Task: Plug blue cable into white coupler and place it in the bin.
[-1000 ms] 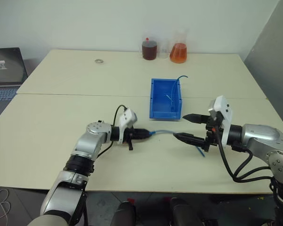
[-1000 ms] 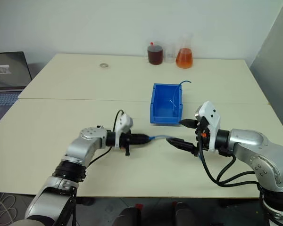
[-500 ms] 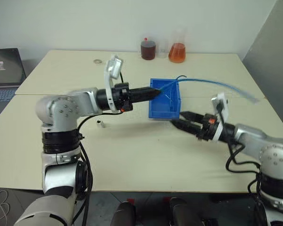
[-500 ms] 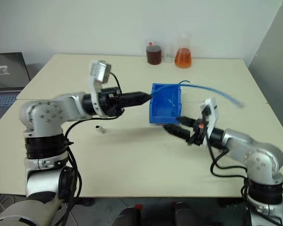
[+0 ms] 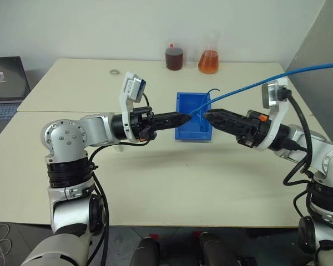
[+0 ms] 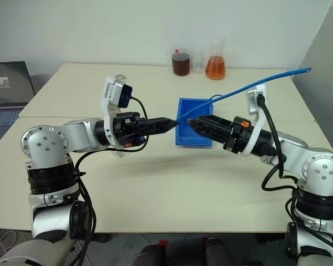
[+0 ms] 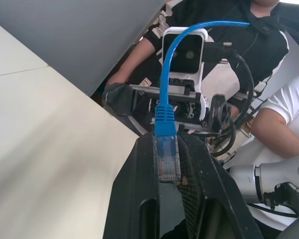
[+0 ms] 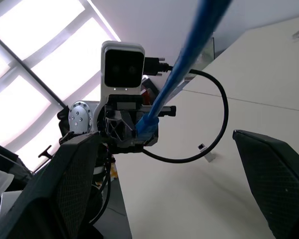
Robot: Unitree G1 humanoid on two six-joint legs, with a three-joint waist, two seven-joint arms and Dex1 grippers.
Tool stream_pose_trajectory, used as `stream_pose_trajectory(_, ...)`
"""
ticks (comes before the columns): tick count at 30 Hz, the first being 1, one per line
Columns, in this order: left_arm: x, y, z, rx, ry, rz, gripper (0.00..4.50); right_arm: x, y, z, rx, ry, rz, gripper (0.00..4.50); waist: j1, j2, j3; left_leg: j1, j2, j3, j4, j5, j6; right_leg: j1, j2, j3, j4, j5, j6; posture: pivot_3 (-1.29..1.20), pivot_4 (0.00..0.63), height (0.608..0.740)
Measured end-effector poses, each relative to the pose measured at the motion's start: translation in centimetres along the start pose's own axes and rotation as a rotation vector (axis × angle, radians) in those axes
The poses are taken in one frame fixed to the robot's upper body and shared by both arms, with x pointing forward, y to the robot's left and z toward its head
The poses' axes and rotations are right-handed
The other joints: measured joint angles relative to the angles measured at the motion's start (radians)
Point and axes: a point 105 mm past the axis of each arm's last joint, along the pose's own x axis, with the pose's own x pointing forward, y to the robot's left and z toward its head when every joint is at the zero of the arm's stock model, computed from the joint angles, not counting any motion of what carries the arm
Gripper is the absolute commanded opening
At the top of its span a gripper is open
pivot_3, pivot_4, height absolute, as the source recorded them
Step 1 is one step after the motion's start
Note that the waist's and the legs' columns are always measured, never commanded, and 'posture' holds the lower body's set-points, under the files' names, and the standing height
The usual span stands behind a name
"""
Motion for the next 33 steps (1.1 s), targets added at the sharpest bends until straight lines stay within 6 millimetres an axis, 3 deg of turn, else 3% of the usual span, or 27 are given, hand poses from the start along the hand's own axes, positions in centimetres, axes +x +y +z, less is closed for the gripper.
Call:
stream_pose_trajectory(9,0.3,0.1,0.0,0.013,-0.012,0.003,0.25,1.0,0.4,-0.1,0.003,0.010,0.042,4.50,0.000,0.000,0.000,0.000,0.000,0.000,0.000,0.000,0.000,0.000,0.000,0.000,0.000,0.000,0.000,0.00,0.150,0.740)
stream_pose_trajectory(12,0.2,0.3,0.0,0.012,-0.016,0.012,0.25,1.2,0.3,0.2,0.005,0.002,0.050,4.04,0.000,0.000,0.000,0.000,0.000,0.000,0.000,0.000,0.000,0.000,0.000,0.000,0.000,0.000,0.000,0.00,0.150,0.740)
stream_pose_trajectory(26,0.2,-0.1,0.0,0.037,-0.016,0.002,0.25,1.6,0.1,0.4,0.022,-0.004,0.067,0.84,0.001,0.000,0.000,-0.001,0.000,0.000,0.000,0.000,0.000,-0.001,0.000,0.000,0.000,0.000,0.000,0.00,0.150,0.740)
stream_pose_trajectory(30,0.0,0.0,-0.1,0.032,-0.017,0.009,0.25,1.7,0.2,0.3,0.026,0.001,0.083,0.18,0.001,0.000,0.000,-0.001,0.000,0.000,0.000,0.000,0.000,-0.001,0.000,0.000,0.000,0.000,0.000,0.00,0.150,0.740)
stream_pose_trajectory(33,0.0,0.0,-0.1,0.035,-0.021,0.009,0.25,1.8,0.2,0.3,0.028,0.001,0.085,0.12,0.001,0.000,0.000,-0.001,0.000,0.000,0.000,0.000,0.000,-0.001,0.000,0.000,0.000,0.000,0.000,0.00,0.150,0.740)
